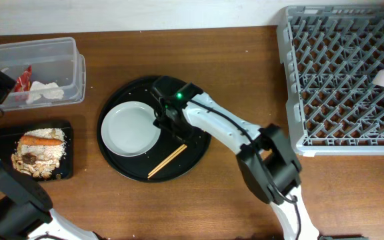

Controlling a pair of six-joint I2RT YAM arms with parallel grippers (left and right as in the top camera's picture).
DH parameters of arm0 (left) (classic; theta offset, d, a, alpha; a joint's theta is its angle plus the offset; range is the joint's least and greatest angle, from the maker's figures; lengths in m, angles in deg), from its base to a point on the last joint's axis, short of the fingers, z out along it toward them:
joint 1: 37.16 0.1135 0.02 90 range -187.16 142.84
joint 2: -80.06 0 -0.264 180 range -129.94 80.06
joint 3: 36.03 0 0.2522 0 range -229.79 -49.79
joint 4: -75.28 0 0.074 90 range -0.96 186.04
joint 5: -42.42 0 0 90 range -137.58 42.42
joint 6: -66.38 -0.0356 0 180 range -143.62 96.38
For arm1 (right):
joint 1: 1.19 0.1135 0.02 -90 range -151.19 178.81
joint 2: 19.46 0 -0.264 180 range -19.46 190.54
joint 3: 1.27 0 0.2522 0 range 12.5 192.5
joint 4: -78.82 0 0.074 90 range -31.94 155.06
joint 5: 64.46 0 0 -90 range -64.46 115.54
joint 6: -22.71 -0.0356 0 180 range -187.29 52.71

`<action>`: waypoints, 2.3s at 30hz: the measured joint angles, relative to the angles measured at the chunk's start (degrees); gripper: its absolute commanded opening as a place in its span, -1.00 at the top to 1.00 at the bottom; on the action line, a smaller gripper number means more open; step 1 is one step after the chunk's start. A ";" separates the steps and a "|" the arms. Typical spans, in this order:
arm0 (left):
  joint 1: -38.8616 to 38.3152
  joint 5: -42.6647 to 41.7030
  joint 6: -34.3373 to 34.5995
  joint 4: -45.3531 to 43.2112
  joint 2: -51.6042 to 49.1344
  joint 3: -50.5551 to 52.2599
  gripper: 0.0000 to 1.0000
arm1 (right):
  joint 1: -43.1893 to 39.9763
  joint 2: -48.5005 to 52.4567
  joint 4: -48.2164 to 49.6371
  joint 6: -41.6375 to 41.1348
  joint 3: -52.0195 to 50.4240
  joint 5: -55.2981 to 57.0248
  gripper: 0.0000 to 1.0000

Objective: Sort waste into correct bins and load items into the dishwasher rack
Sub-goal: 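Move the right gripper back over the tray to the chopsticks, then grasp a wooden chopstick with the right gripper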

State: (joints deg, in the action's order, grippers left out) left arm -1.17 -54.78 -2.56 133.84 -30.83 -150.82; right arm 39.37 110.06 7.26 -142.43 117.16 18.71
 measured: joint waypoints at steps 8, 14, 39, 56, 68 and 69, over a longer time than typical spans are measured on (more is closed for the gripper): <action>0.00 0.00 0.00 0.00 0.00 0.00 -0.99 | 0.00 2.03 1.57 -1.14 -0.11 0.22 -0.98; 0.00 0.00 0.00 0.00 0.00 0.00 -0.99 | 0.00 2.03 1.70 -1.36 -0.11 0.33 -0.96; 0.00 0.00 0.00 0.00 0.00 0.00 -0.99 | -1.46 2.03 -5.27 -1.51 7.23 3.41 -0.99; 0.00 0.00 0.00 0.00 0.00 0.00 -0.99 | -1.44 2.25 -1.75 -2.78 5.35 4.02 -0.96; 0.00 0.00 0.00 0.00 0.00 0.00 -0.99 | -1.14 4.22 -1.92 -2.73 5.35 4.00 -0.96; 0.00 0.00 0.00 0.00 0.00 0.00 -0.99 | -1.14 4.22 -1.92 -2.69 5.35 4.02 -0.96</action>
State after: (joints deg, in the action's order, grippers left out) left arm -1.17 -54.78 -2.56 133.84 -30.83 -150.82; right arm 38.23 114.28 5.34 -145.11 122.51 22.73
